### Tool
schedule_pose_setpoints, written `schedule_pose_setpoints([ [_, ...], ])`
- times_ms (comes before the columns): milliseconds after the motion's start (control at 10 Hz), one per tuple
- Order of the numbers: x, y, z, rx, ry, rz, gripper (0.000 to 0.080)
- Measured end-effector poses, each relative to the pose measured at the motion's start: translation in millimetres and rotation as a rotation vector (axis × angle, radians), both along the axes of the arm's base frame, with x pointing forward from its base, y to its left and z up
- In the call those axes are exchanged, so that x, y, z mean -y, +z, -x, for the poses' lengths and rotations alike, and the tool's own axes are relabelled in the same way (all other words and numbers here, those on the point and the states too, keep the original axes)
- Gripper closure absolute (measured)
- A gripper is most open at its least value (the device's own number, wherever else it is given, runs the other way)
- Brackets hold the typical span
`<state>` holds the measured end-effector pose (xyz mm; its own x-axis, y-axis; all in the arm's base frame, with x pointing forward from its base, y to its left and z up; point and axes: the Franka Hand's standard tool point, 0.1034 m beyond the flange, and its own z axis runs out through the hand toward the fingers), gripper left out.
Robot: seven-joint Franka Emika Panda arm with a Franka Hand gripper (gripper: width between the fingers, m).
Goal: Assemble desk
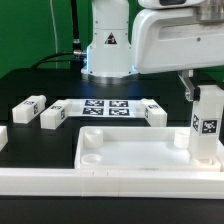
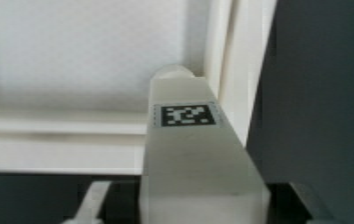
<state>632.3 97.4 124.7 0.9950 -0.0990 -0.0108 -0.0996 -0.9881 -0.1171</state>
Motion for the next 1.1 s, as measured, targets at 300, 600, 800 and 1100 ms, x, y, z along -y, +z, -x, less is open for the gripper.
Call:
schedule_pose_setpoints([
  [300,-0.8,-0.5,-0.2,-0.015,-0.311,-0.005,0.0508],
  [600,-2.5,-1.0,-0.4,-0.026,-0.583,-0.005,0.0508],
  [800,-4.8,-1.4,-1.3,-0.035,-0.769,-0.018,0.0508],
  [1100,-8.9,-1.3,0.0,-0.075,-1.016,-0.043,0.0508],
])
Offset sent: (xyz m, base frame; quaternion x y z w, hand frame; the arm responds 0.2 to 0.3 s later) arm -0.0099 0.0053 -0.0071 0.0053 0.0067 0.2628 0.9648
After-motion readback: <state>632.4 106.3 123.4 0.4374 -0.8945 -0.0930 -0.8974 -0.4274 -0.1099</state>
